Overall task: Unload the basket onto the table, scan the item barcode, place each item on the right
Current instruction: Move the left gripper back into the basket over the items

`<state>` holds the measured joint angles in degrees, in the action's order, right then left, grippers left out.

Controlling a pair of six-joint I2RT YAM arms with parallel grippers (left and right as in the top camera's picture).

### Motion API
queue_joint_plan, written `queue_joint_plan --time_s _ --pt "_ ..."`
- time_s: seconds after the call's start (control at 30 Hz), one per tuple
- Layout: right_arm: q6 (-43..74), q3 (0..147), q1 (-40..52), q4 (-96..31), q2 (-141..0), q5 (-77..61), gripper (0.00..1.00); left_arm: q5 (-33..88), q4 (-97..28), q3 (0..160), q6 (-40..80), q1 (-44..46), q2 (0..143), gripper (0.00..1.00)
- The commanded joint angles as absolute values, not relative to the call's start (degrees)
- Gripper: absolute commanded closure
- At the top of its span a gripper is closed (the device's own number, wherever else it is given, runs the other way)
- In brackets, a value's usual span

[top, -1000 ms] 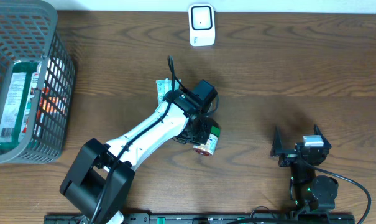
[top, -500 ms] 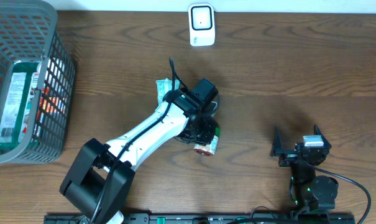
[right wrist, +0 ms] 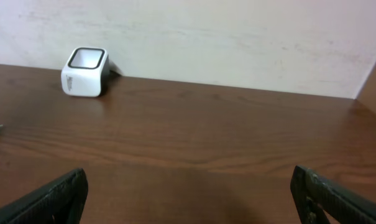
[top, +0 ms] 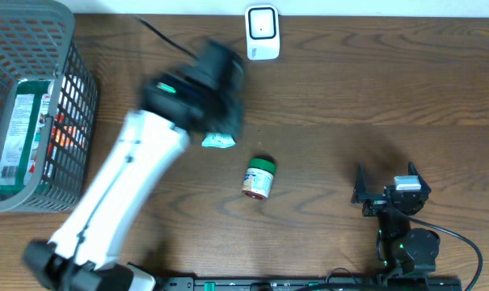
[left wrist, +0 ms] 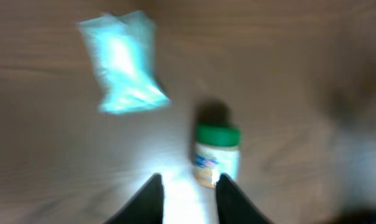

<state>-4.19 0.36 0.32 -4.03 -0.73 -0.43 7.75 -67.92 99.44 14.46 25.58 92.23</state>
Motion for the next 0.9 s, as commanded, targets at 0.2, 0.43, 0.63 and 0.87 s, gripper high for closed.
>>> queue_joint_plan --time_s 0.2,0.43,0.63,0.87 --pt "-4.78 0.30 0.47 -4.29 -0.78 -0.71 0.01 -2.20 -74.02 124.25 10.96 -3.75 90.21 0.33" --pt "-4.78 0.32 0.47 -4.29 -0.78 -0.71 0.01 -2.20 -73.23 124.09 10.98 -24.34 92.66 0.23" --pt "-4.78 0.32 0.47 -4.29 -0.78 -0.71 0.01 -2.20 -73.80 124.05 10.92 -33.10 100.09 0.17" --pt "-4.78 0.30 0.47 -4.29 -0.78 -0.71 0.01 -2.17 -76.01 123.98 3.97 -36.49 112.42 0.15"
